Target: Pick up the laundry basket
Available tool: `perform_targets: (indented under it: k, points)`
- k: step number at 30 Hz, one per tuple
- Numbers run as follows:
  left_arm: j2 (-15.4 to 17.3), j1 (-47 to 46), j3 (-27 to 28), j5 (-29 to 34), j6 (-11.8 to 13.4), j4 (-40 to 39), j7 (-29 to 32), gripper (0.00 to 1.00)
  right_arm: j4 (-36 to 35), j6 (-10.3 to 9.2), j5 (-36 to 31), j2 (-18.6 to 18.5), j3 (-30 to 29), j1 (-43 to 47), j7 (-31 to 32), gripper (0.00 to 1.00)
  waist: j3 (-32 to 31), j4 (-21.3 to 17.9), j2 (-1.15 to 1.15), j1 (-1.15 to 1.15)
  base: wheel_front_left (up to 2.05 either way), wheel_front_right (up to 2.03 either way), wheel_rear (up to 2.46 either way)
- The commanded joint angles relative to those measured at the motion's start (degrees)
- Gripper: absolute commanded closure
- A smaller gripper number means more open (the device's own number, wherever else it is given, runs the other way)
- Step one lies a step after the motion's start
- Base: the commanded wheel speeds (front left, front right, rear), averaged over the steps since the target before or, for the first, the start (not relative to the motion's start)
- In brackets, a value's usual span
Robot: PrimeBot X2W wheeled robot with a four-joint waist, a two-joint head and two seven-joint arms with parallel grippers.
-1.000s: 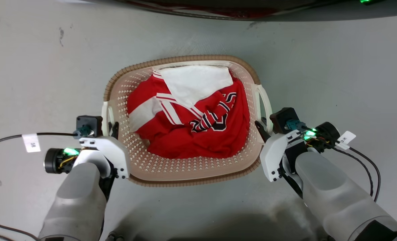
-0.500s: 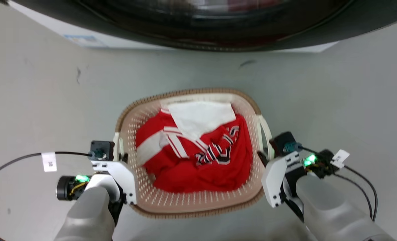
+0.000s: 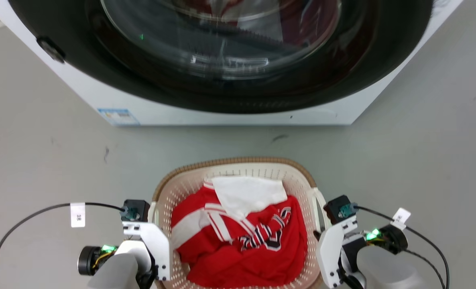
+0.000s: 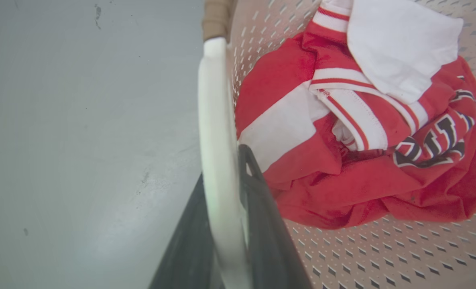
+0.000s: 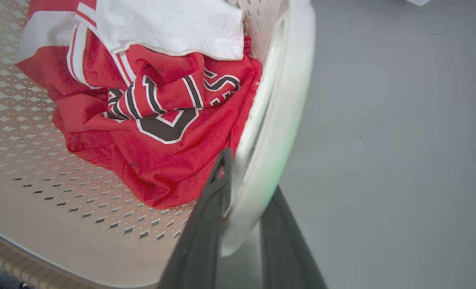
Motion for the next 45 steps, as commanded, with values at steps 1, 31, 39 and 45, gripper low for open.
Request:
perform_targets:
  k: [1,31,39,45]
  points:
    - [-0.9,0.4,-0.7,-0.3,-0.2,-0.8,0.1,1.0,-1.5,0.94,0.2,1.5,0.6,0.6,-0.1,1.0,-3.1,-0.9,0.0,0.01,0.0,0.0,0.0]
    - [1.4,12.2,-15.9,-16.2,-0.3,-3.4,9.6,1.0,-3.3,0.87,12.9,-2.3,9.9,10.7,8.7,1.0,-23.9,-1.9,0.0,0.01,0.0,0.0,0.0]
    - [1.3,12.4,-18.6,-19.2,-0.3,-3.6,11.9,1.0,-3.2,0.84,14.5,-3.1,10.9,11.1,10.4,1.0,-25.3,-1.7,0.0,0.01,0.0,0.0,0.0]
    - [1.5,12.3,-20.2,-21.0,-0.3,-3.4,12.8,1.0,-3.0,0.79,15.3,-3.6,11.5,11.1,11.1,1.0,-25.8,-1.4,0.0,0.01,0.0,0.0,0.0]
